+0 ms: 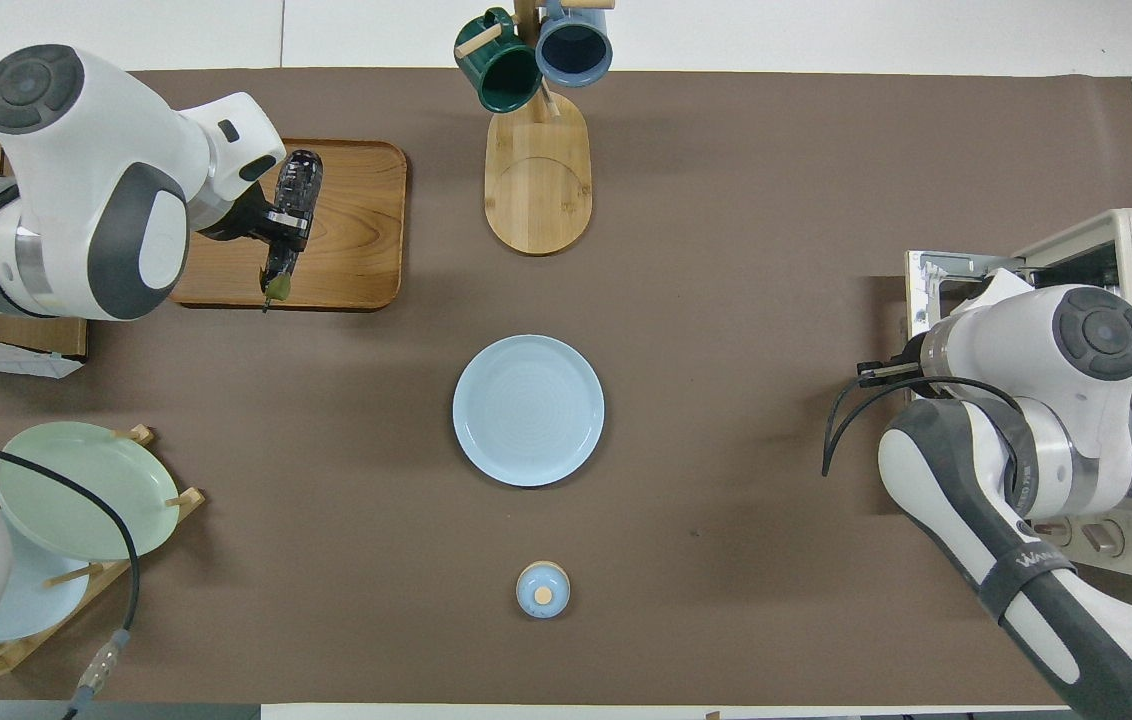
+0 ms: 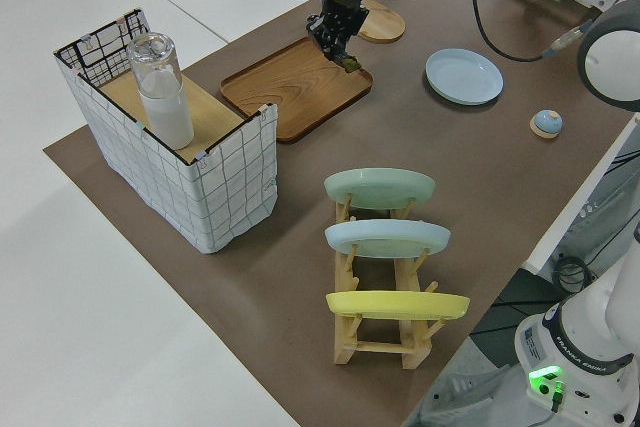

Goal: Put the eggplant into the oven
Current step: 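Grasp the eggplant with the left gripper while the right gripper pulls the door, then carry the eggplant onto the blue plate while the right gripper opens the door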

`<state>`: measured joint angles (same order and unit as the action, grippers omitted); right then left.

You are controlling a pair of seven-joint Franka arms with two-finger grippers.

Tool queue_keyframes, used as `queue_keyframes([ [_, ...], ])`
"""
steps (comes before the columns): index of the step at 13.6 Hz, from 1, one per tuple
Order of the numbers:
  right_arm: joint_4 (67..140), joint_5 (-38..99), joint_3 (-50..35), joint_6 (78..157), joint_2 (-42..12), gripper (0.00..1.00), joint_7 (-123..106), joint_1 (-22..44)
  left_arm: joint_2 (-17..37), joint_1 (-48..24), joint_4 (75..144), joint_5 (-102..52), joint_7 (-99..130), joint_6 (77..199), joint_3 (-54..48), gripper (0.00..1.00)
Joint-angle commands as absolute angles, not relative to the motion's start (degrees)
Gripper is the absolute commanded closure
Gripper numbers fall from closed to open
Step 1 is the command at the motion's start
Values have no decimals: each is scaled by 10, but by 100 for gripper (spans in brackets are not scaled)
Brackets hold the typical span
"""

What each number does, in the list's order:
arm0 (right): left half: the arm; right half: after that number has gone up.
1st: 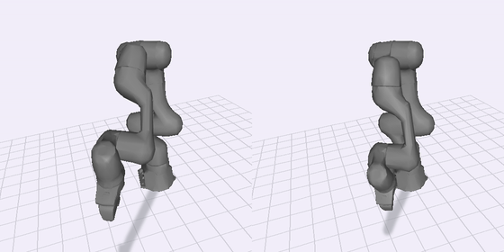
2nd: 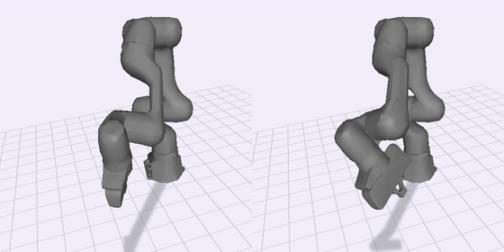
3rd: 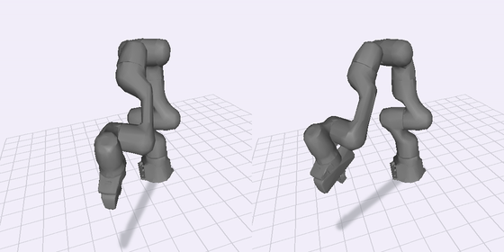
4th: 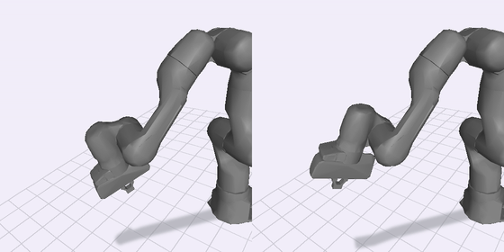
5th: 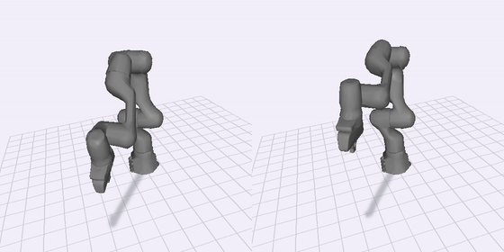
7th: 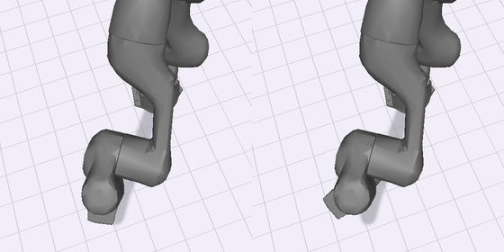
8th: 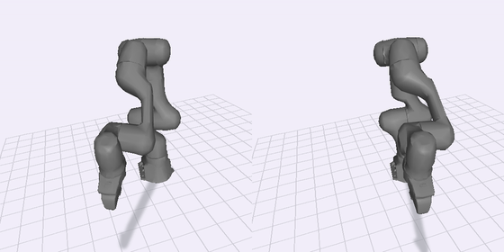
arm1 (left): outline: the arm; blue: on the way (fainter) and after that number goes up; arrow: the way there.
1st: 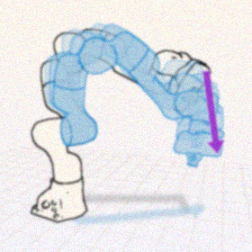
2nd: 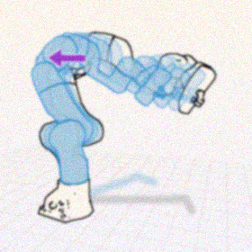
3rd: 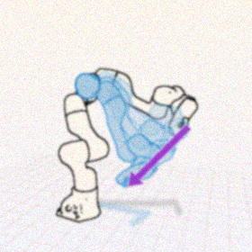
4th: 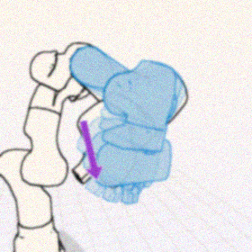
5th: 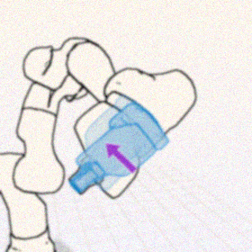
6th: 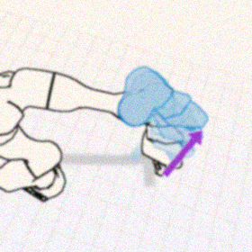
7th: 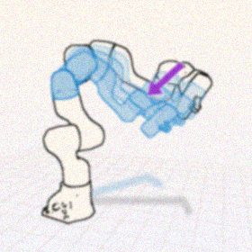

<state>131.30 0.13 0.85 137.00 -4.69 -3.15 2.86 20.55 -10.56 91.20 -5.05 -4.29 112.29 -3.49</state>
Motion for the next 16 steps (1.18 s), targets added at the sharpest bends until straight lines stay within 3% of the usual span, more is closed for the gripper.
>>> queue_keyframes([
  [1, 1325, 14, 27, 1376, -47, 100, -39, 20, 134, -153, 968, -74, 16, 1085, -29, 100],
  [4, 1325, 16, 27, 1376, -47, 100, -39, 20, 104, -227, 1016, -103, 85, 1088, -29, 100],
  [9, 1327, 16, 26, 1375, -46, 100, -40, 20, 76, -364, 1168, -113, 205, 1259, -29, 100],
  [16, 1344, 29, 25, 1386, -42, 100, -25, 44, 91, -391, 1205, -113, 222, 1311, -29, 100],
])
